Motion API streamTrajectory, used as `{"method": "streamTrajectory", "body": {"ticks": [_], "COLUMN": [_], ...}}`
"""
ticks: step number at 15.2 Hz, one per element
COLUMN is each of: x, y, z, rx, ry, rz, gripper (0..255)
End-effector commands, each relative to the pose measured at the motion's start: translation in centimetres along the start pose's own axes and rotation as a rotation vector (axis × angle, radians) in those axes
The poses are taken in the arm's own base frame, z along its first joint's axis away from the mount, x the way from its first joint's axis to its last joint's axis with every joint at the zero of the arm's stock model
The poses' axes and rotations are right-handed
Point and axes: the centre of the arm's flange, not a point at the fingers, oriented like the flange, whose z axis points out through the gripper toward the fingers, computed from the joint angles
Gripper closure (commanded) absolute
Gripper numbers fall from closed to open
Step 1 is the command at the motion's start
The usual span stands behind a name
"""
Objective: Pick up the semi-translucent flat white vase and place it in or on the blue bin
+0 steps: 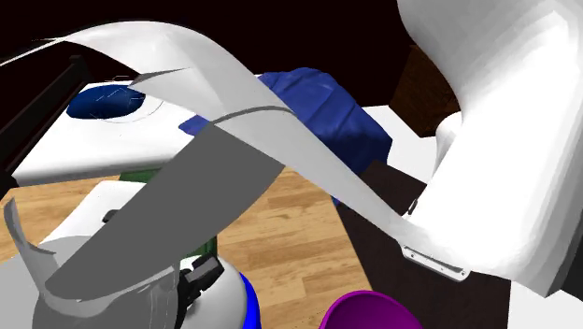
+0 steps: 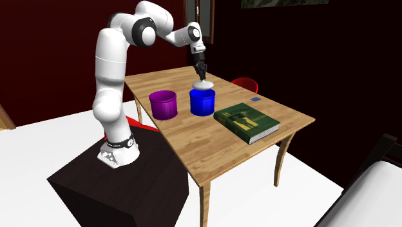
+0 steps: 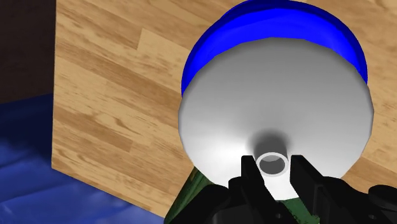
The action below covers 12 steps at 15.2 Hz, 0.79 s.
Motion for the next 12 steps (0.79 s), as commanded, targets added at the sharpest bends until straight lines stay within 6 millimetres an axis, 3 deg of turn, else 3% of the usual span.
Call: {"method": "streamTrajectory", "body": {"ticks": [1,5,12], "x": [-0.3,-0.9,-0.9], "y": [-0.1,-0.4,-0.4], "z": [0.9,2.6,2.6], "rx": [0.001,0.001,0.001], "ry": [0.0,0.0,0.0], "rz": [0.0,0.0,0.0], "gripper": [255,255,255]}}
